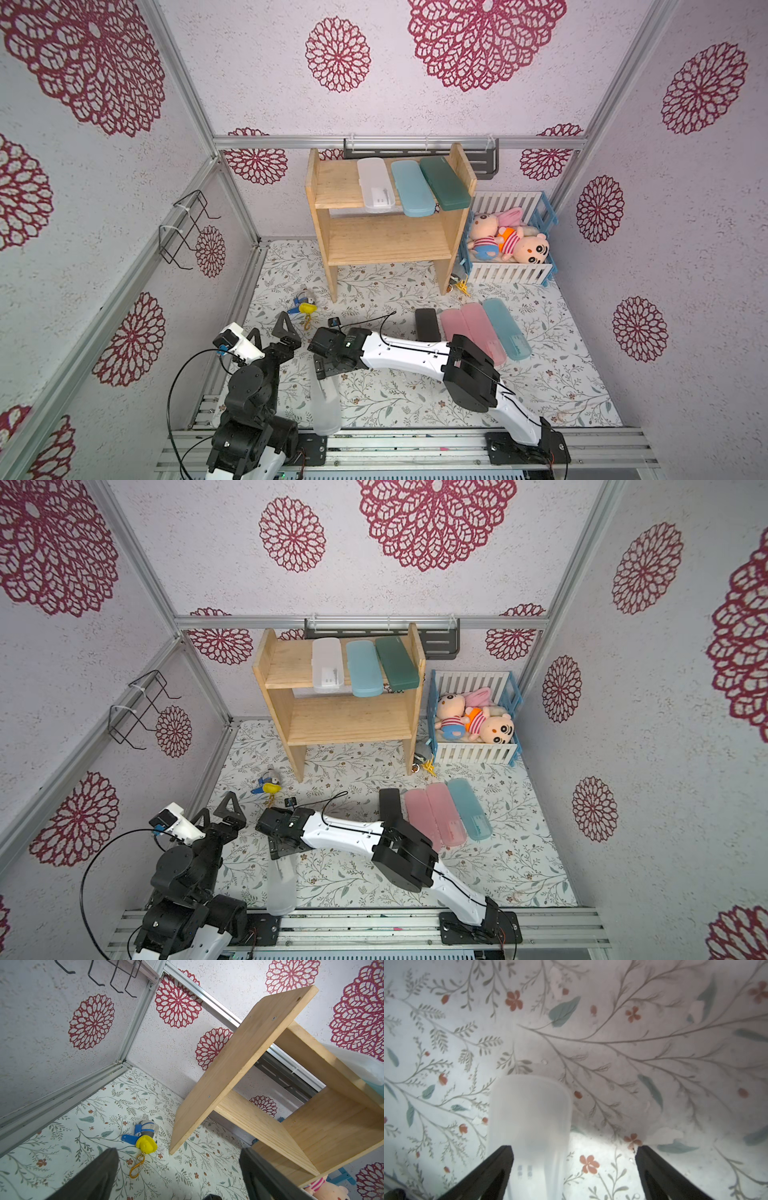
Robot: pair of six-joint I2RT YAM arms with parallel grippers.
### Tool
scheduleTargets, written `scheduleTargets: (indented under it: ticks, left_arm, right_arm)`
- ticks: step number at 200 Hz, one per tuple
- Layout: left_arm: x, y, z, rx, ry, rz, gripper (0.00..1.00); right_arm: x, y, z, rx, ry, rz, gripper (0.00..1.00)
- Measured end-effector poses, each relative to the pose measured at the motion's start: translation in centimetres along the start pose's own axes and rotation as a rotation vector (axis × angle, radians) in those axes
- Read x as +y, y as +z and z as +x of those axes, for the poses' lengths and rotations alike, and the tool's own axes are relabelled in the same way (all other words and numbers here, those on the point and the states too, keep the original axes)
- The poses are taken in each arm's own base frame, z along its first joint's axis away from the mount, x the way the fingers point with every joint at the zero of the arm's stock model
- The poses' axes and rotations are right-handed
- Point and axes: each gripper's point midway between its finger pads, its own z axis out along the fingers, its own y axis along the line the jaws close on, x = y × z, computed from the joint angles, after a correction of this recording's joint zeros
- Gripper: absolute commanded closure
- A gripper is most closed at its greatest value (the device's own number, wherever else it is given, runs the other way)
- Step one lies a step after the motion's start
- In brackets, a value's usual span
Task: Remove the pencil cases from the shelf
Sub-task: Move the pencil case to the center of the board.
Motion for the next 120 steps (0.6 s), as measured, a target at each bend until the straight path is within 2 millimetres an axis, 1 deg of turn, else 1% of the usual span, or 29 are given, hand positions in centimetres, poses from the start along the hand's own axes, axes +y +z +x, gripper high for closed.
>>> scheduleTargets:
  ticks: [34, 55, 72, 114, 120]
  left_arm:
    - [-0.1, 0.4, 0.3, 0.012, 0.006, -0.005, 0.03]
    - [-0.1, 0.4, 0.3, 0.011, 0.005, -0.005, 0.03]
    - [-0.1, 0.4, 0.2, 0.008, 0.003, -0.003, 0.03]
    - [-0.1, 0.1, -0.1, -0.001, -0.005, 0.003, 0.03]
    - [-0.1, 0.0, -0.1, -0.003, -0.006, 0.004, 0.03]
  right_arm:
    - [3.6, -0.8, 3.4, 0.041, -0.075, -0.071, 0.01]
    - [5.3, -1.2, 4.4, 0.051, -0.098, -0.113, 0.01]
    - [5.5, -0.9, 4.6, 0.054, -0.098, -0.12, 0.01]
    - [4.6, 1.3, 4.9, 0.074, -0.086, -0.089, 0.01]
    - [4.6, 1.3, 4.8, 0.071, -0.085, -0.09, 0.01]
